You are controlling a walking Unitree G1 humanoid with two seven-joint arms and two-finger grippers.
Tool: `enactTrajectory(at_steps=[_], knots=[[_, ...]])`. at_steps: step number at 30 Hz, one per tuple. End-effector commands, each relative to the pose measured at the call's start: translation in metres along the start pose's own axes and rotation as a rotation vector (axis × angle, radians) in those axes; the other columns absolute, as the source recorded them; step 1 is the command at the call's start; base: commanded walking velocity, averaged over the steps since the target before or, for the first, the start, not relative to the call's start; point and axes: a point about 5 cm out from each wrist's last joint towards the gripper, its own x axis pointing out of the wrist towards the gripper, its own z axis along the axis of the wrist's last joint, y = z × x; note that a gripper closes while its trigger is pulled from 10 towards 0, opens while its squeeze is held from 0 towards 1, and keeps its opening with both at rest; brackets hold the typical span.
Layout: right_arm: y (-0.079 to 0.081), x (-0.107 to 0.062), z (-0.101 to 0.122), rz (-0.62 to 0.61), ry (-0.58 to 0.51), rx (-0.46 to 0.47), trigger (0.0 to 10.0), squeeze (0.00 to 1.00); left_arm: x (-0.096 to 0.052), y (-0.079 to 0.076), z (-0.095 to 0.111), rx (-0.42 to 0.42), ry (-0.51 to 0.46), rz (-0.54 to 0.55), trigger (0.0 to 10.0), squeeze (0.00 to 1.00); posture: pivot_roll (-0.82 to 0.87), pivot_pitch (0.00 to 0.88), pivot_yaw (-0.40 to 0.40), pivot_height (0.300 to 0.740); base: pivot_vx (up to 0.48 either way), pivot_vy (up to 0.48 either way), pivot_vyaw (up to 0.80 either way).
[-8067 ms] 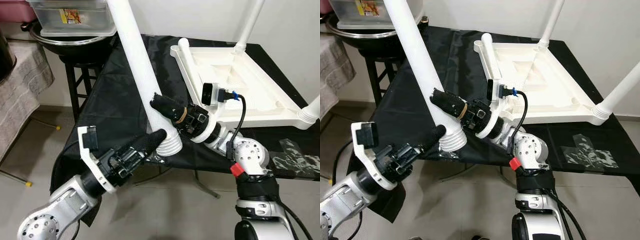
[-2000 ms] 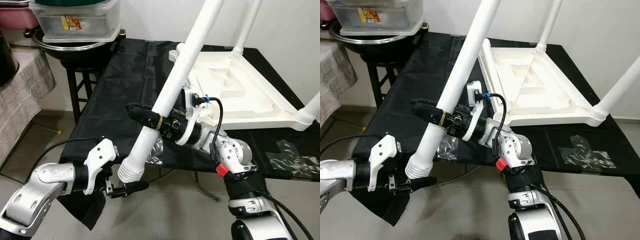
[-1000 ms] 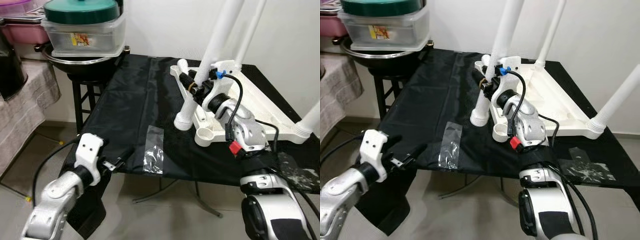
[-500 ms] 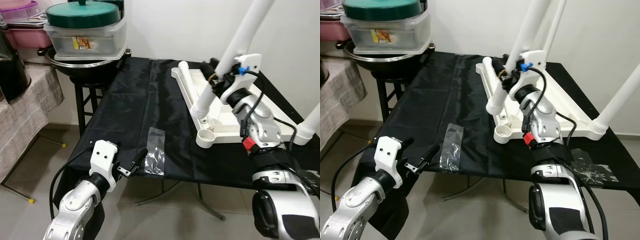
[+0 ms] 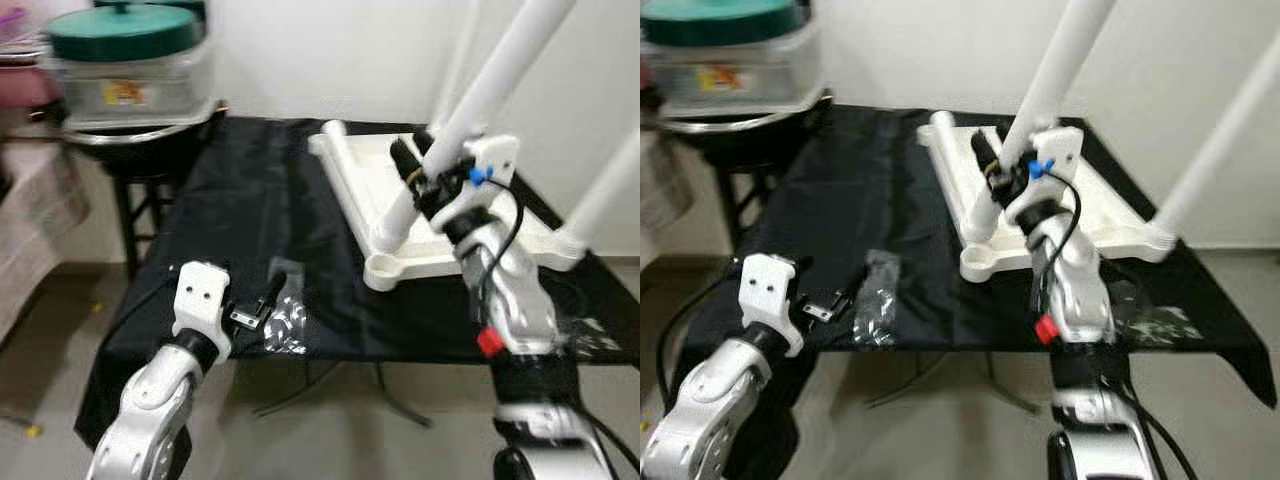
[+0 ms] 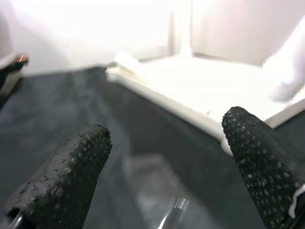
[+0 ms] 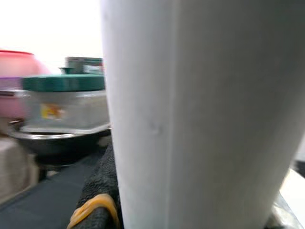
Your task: Building children table
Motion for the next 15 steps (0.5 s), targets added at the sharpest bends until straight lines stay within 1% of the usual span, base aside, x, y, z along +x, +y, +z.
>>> enactTrajectory(at_steps=[1, 4, 7, 10, 15], knots=[[0.012, -0.002, 0.006, 0.022, -0.015, -0.007, 10.0, 0.0, -0.001, -0.002, -0.001, 0.014, 0.016, 0.006, 10.0, 0.0, 0.06, 0.025, -0.058, 0.74, 0.0, 0.0, 0.0], [0.019, -0.007, 0.005, 0.036, -0.011, -0.028, 10.0, 0.0, 0.001, -0.003, 0.003, 0.042, 0.012, 0.009, 10.0, 0.0, 0.06, 0.024, -0.055, 0.74, 0.0, 0.0, 0.0], [0.02, -0.007, 0.005, 0.036, -0.003, -0.015, 10.0, 0.0, 0.002, -0.003, 0.004, 0.039, 0.006, 0.008, 10.0, 0.0, 0.06, 0.025, -0.057, 0.74, 0.0, 0.0, 0.0], [0.019, -0.004, 0.008, 0.037, -0.006, -0.029, 10.0, 0.0, 0.005, -0.003, 0.01, 0.066, -0.012, 0.006, 10.0, 0.0, 0.06, 0.033, -0.056, 0.74, 0.3, 0.0, 0.0], [0.018, -0.003, 0.011, 0.026, -0.008, -0.036, 10.0, 0.0, 0.006, -0.003, 0.014, 0.058, -0.018, 0.006, 10.0, 0.0, 0.07, 0.037, -0.058, 0.74, 0.36, 0.0, 0.0]])
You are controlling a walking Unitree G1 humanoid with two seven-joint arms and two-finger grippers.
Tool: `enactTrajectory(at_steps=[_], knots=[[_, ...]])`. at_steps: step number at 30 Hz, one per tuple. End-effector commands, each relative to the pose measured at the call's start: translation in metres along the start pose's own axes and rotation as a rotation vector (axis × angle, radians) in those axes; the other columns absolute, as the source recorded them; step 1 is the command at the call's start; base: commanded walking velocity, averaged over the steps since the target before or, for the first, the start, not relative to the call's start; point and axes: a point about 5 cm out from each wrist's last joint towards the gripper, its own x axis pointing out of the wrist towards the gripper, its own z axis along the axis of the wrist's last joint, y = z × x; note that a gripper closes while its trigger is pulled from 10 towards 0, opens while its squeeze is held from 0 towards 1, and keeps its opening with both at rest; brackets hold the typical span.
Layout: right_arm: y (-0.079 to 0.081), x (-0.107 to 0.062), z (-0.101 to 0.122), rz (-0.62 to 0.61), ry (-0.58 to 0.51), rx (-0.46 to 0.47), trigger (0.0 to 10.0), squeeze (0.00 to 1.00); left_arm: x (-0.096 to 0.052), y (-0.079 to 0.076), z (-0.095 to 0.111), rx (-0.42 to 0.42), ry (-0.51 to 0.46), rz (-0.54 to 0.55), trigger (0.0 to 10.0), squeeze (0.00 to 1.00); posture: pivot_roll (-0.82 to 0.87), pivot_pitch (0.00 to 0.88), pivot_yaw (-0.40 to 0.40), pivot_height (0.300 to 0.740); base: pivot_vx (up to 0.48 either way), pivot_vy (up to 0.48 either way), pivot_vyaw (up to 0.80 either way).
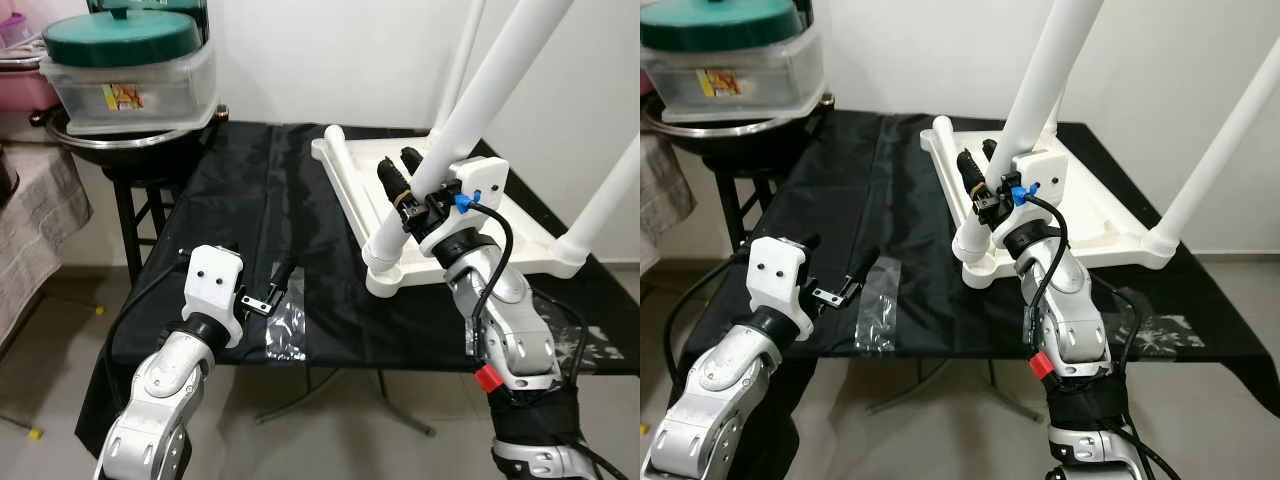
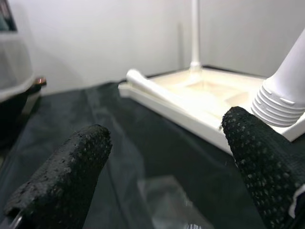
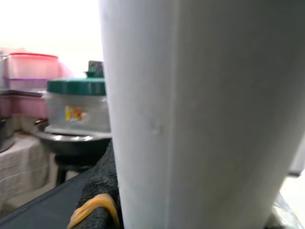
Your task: Building children table
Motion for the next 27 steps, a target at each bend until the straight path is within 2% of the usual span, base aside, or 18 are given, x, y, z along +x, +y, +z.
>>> enactTrajectory(at_steps=[1, 10, 17, 21, 27], knots=[[-0.001, 0.001, 0.006, -0.008, -0.012, -0.02, 10.0, 0.0, 0.001, 0.0, 0.004, 0.01, -0.007, -0.002, 10.0, 0.0, 0.07, 0.037, -0.058, 0.74, 0.379, 0.0, 0.0], [0.003, -0.004, 0.006, -0.002, 0.004, -0.025, 10.0, 0.0, 0.0, 0.0, 0.003, 0.018, 0.007, -0.009, 10.0, 0.0, 0.07, 0.035, -0.058, 0.74, 0.39, 0.0, 0.0], [-0.004, 0.005, 0.016, -0.004, -0.024, -0.036, 10.0, 0.0, 0.002, 0.003, 0.003, 0.012, 0.004, -0.004, 10.0, 0.0, 0.06, 0.038, -0.062, 0.74, 0.316, 0.0, 0.0], [-0.007, 0.014, 0.022, 0.015, -0.044, -0.014, 10.0, 0.0, 0.002, 0.006, 0.004, -0.002, 0.014, 0.01, 10.0, 0.0, 0.06, 0.046, -0.064, 0.74, 0.0, 0.0, 0.0], [-0.004, 0.019, 0.022, 0.073, -0.03, 0.02, 10.0, 0.0, 0.001, 0.008, 0.002, -0.001, 0.026, 0.003, 10.0, 0.0, 0.07, 0.049, -0.07, 0.74, 0.0, 0.0, 0.0]])
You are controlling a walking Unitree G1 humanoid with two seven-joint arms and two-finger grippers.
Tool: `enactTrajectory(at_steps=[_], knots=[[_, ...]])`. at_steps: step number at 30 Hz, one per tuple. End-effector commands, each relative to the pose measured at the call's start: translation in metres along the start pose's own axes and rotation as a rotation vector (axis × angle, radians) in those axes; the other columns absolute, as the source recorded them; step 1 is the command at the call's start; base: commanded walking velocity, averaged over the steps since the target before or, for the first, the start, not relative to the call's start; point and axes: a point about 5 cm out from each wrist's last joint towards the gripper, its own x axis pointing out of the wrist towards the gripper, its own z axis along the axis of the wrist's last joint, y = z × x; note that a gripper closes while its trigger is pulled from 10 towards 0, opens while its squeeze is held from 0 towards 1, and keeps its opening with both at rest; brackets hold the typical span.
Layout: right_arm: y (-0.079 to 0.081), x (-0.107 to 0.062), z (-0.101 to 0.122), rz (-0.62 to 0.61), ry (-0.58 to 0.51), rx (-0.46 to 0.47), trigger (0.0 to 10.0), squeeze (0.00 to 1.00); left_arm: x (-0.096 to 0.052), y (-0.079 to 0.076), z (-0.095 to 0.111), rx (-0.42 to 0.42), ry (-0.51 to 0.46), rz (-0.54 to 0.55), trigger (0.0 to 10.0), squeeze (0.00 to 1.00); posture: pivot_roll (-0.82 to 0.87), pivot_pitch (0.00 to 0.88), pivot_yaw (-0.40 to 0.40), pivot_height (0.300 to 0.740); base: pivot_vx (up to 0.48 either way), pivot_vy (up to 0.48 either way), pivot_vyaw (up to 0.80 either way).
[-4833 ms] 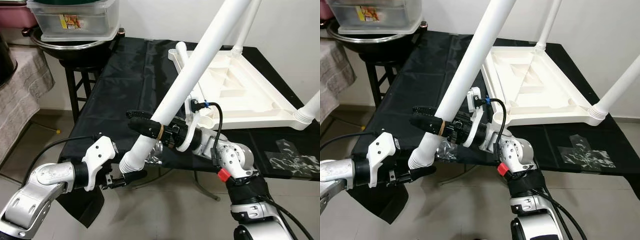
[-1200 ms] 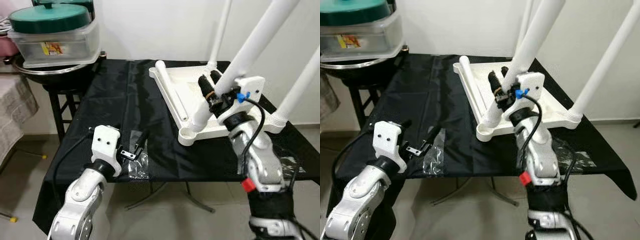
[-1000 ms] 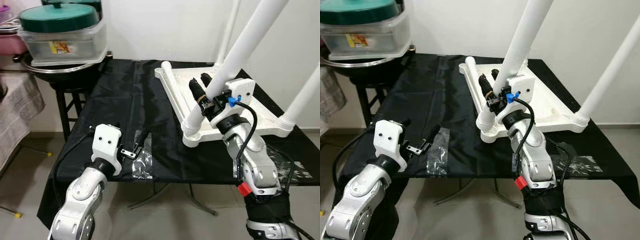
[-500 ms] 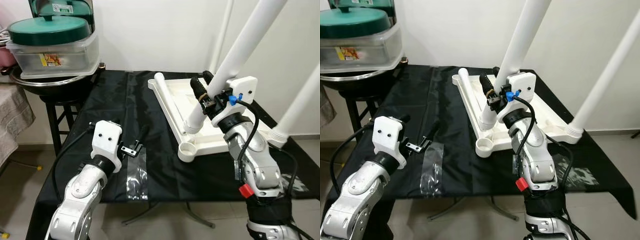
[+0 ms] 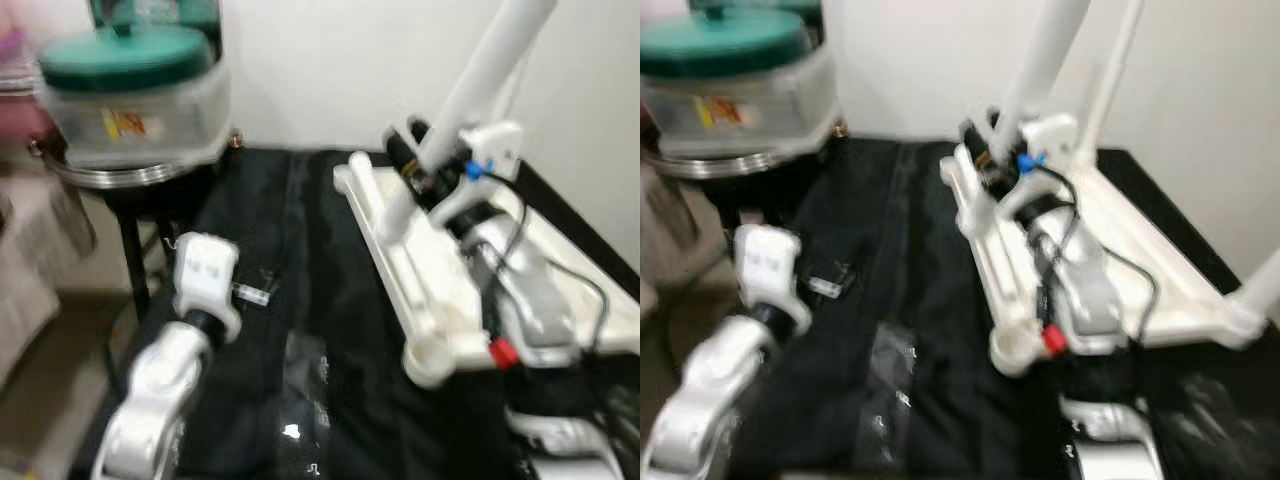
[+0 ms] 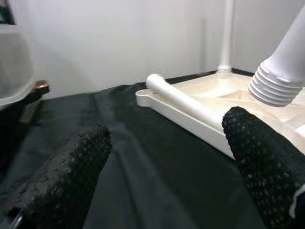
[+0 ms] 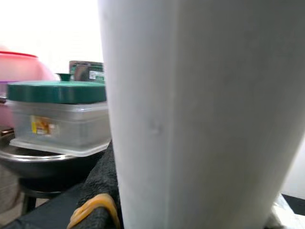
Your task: Building children table
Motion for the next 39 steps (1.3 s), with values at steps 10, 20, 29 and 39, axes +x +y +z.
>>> enactTrajectory(at_steps=[10, 20, 29, 39], knots=[[0.008, 0.007, -0.011, 0.564, 0.147, 0.235, 10.0, 0.0, -0.007, 0.009, -0.006, 0.028, 0.05, -0.007, 10.0, 0.0, 0.07, 0.087, -0.068, 0.74, 0.0, 0.0, 0.0], [0.002, 0.004, -0.009, 0.738, 0.206, 0.276, 10.0, 0.0, -0.019, -0.004, -0.015, 0.003, 0.096, -0.098, 10.0, 0.0, 0.08, 0.111, -0.058, 0.74, 0.0, 0.0, 0.0], [0.006, -0.002, -0.011, 0.857, 0.243, 0.3, 10.0, 0.0, -0.018, -0.005, -0.018, -0.011, 0.102, -0.129, 10.0, 0.0, 0.08, 0.107, -0.053, 0.74, 0.0, 0.0, -0.68], [0.016, 0.0, -0.006, 0.92, 0.22, 0.304, 10.0, 0.0, -0.016, -0.004, -0.017, -0.003, 0.099, -0.132, 10.0, 0.0, 0.07, 0.081, -0.055, 0.74, 0.0, 0.0, -0.62]])
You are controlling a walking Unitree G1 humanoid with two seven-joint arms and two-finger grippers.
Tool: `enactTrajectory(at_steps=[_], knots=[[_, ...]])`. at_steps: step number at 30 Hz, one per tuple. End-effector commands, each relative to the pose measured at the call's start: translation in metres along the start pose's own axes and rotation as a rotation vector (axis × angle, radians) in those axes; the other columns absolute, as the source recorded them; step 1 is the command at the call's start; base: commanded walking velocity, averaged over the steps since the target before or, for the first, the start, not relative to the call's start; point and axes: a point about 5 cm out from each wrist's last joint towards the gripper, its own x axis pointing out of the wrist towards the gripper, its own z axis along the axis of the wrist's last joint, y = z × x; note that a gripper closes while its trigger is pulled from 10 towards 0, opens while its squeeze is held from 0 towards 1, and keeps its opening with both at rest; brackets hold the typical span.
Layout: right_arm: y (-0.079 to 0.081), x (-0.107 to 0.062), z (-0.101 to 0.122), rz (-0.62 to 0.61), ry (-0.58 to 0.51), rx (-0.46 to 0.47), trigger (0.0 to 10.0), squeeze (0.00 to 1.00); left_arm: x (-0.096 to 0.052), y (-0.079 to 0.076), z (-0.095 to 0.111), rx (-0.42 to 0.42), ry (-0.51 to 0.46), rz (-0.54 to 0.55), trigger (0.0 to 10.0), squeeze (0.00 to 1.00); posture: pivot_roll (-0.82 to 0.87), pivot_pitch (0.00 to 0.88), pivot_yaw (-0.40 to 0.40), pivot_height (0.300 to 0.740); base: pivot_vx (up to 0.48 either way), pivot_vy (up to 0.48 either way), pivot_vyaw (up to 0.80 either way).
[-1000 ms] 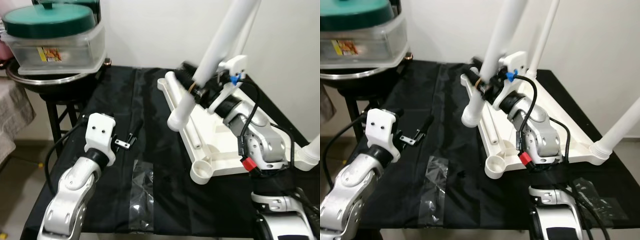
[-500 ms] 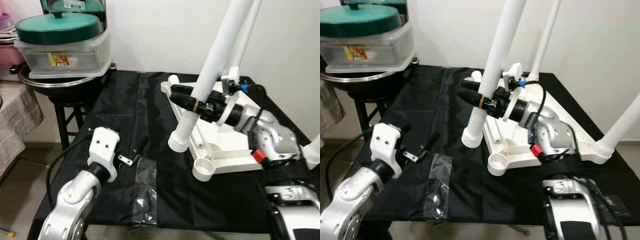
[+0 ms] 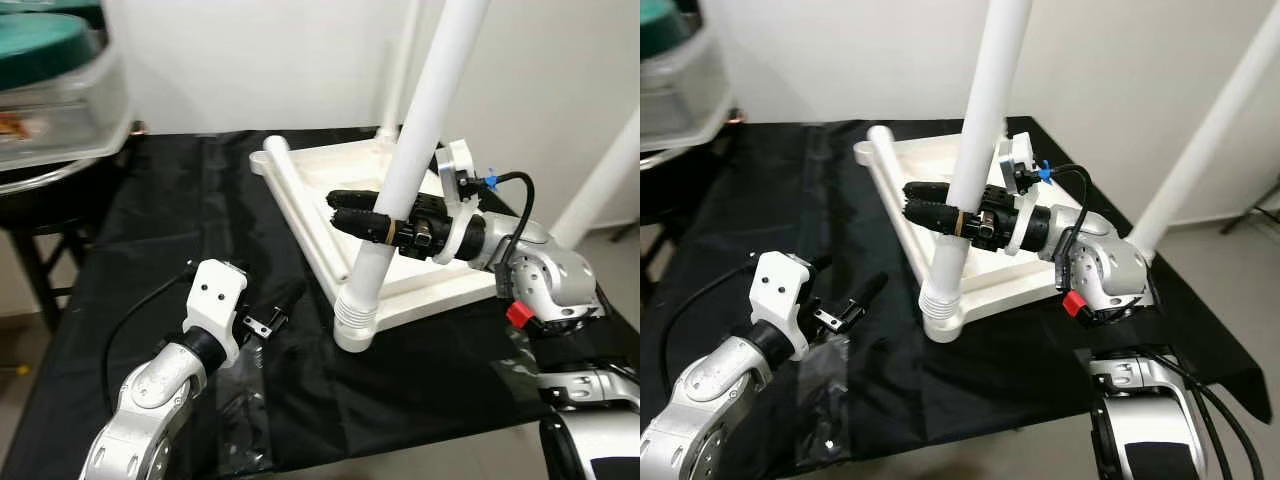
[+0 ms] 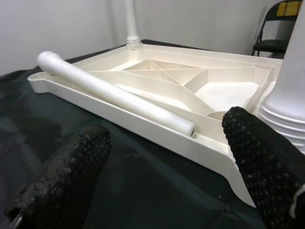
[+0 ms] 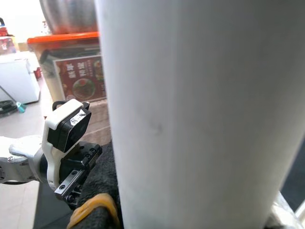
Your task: Building children table
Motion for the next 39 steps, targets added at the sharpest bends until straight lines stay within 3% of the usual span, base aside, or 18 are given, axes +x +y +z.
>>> enactTrajectory(at_steps=[1, 7, 10, 19, 28, 39], knots=[[0.001, 0.005, 0.005, 0.018, -0.016, -0.01, 10.0, 0.0, -0.001, 0.001, -0.004, -0.012, 0.019, -0.001, 10.0, 0.0, 0.07, 0.081, -0.055, 0.74, 0.0, 0.0, 0.0], [-0.005, 0.011, -0.001, -0.011, 0.018, -0.006, 10.0, 0.0, -0.001, 0.001, -0.006, 0.0, 0.022, -0.006, 10.0, 0.0, 0.07, 0.075, -0.056, 0.74, 0.0, 0.0, 0.0], [-0.003, 0.012, -0.001, 0.014, 0.02, 0.019, 10.0, 0.0, -0.001, 0.002, -0.006, 0.002, 0.021, -0.005, 10.0, 0.0, 0.07, 0.079, -0.058, 0.74, 0.0, 0.0, -0.8], [-0.004, 0.015, 0.004, 0.017, 0.011, -0.021, 10.0, 0.0, 0.001, 0.005, -0.004, 0.0, 0.016, 0.011, 10.0, 0.0, 0.08, 0.087, -0.059, 0.74, 0.0, 0.0, -0.8], [-0.006, 0.022, 0.016, 0.039, -0.004, -0.052, 10.0, 0.0, 0.001, 0.008, -0.003, 0.012, 0.012, 0.02, 10.0, 0.0, 0.08, 0.09, -0.061, 0.74, 0.0, 0.0, 0.0], [-0.009, 0.031, 0.007, 0.048, 0.053, -0.079, 10.0, 0.0, 0.001, 0.013, 0.003, 0.028, 0.001, 0.022, 10.0, 0.0, 0.08, 0.109, -0.067, 0.74, 0.0, 0.0, 0.22]])
